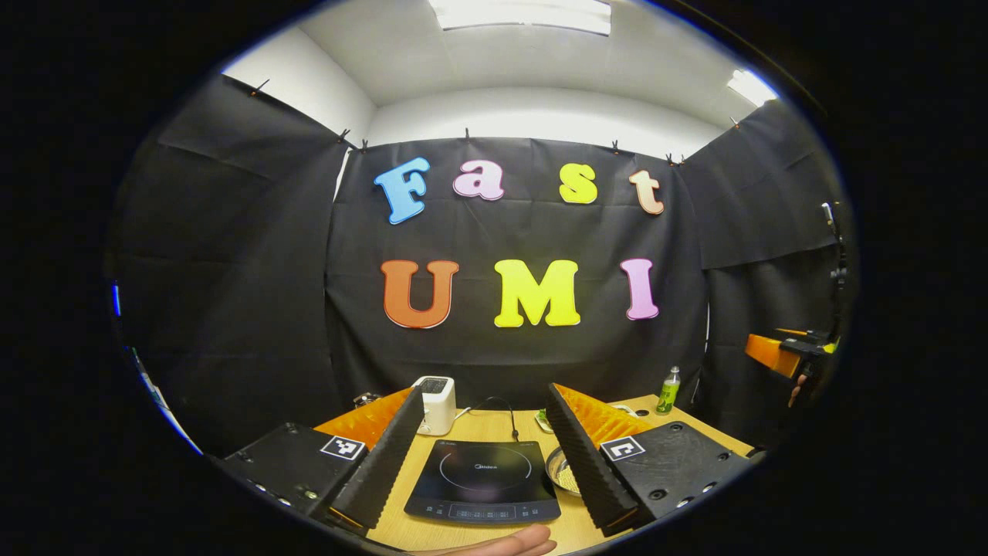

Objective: First push the handle of the pot to place it horizontally, then grasp the pot with both hands and set it on the induction cooktop.

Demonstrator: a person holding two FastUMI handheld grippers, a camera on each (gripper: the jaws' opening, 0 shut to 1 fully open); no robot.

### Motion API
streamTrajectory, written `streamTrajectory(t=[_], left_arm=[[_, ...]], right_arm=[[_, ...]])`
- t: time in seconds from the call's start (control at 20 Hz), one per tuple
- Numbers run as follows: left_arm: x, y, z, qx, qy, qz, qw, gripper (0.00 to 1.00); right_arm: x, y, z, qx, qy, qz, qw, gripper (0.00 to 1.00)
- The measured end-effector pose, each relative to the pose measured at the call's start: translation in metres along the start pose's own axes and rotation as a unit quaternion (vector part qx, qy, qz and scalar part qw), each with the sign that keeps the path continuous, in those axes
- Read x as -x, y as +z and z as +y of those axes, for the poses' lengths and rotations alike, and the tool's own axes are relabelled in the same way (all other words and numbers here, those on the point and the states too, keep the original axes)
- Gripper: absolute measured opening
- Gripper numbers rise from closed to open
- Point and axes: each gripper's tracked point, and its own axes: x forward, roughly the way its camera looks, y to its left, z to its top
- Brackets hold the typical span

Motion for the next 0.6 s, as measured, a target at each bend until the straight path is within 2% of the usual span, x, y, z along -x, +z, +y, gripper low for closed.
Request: streamTrajectory(t=[0.2,0.35,0.4,0.5,0.6], left_arm=[[0.006,-0.001,-0.006,-0.009,-0.003,-0.003,1.000,0.95],[0.010,-0.005,-0.012,-0.020,-0.010,-0.001,1.000,0.95],[0.012,-0.007,-0.014,-0.025,-0.012,-0.001,1.000,0.95],[0.016,-0.009,-0.017,-0.031,-0.014,0.000,0.999,0.95],[0.018,-0.010,-0.018,-0.033,-0.019,-0.003,0.999,0.95]], right_arm=[[-0.013,-0.016,0.014,-0.008,0.017,0.016,1.000,0.92],[-0.021,-0.031,0.031,-0.010,0.038,0.034,0.999,0.58],[-0.025,-0.038,0.038,-0.008,0.047,0.042,0.998,0.55],[-0.029,-0.054,0.051,-0.009,0.063,0.062,0.996,0.45],[-0.033,-0.080,0.069,-0.012,0.087,0.095,0.992,0.29]])
